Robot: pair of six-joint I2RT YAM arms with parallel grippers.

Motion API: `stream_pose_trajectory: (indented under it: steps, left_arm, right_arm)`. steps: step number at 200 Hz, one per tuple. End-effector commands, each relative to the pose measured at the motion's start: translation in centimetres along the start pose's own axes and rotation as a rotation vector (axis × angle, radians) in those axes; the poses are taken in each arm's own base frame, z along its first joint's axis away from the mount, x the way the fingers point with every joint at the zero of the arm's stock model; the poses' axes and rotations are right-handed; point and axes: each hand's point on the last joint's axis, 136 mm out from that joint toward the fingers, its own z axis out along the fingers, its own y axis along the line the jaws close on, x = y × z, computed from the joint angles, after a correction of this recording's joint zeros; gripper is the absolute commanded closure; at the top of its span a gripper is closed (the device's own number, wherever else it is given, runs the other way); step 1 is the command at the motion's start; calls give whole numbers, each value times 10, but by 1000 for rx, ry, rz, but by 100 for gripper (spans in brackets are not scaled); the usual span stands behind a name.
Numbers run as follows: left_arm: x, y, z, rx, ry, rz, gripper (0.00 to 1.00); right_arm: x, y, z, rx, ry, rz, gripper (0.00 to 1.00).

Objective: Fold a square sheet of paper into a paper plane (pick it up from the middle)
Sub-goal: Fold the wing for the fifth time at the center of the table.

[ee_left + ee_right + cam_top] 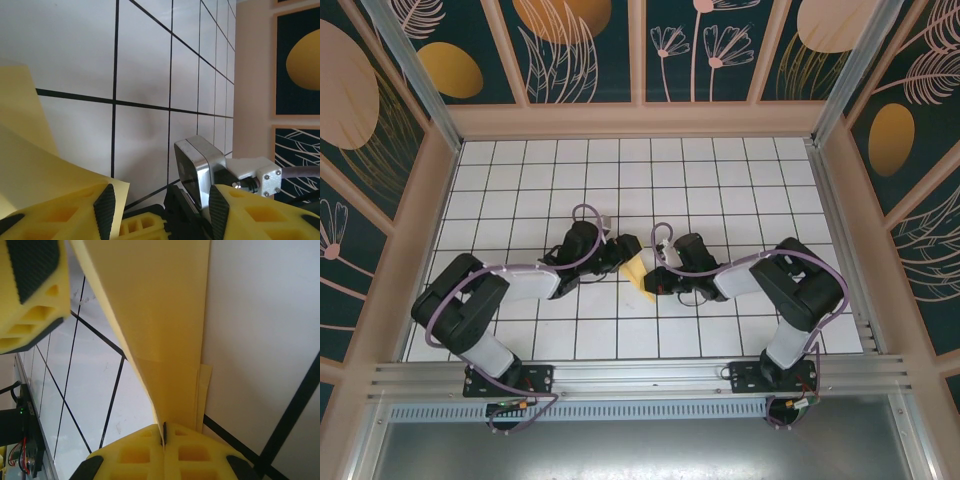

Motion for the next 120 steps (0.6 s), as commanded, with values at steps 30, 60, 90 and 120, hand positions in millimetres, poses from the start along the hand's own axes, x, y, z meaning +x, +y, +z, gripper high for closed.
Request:
stream_pose_trajectory:
  steps: [30,60,90,120]
  left_arm:
    - [-3,-20,13,65,17,34,44]
    - [-4,2,14,-26,0,-12,46]
    - [-2,31,10,-122,-25,-75,49]
    - [-2,44,9,-170,-26,-104,50]
  right_arm:
    - [2,2,10,4,30,6,98]
    - [3,4,12,18,39,-12,96]
    - [0,6,10,19,30,-12,93]
    - [-2,10,8,8,21,-12,89]
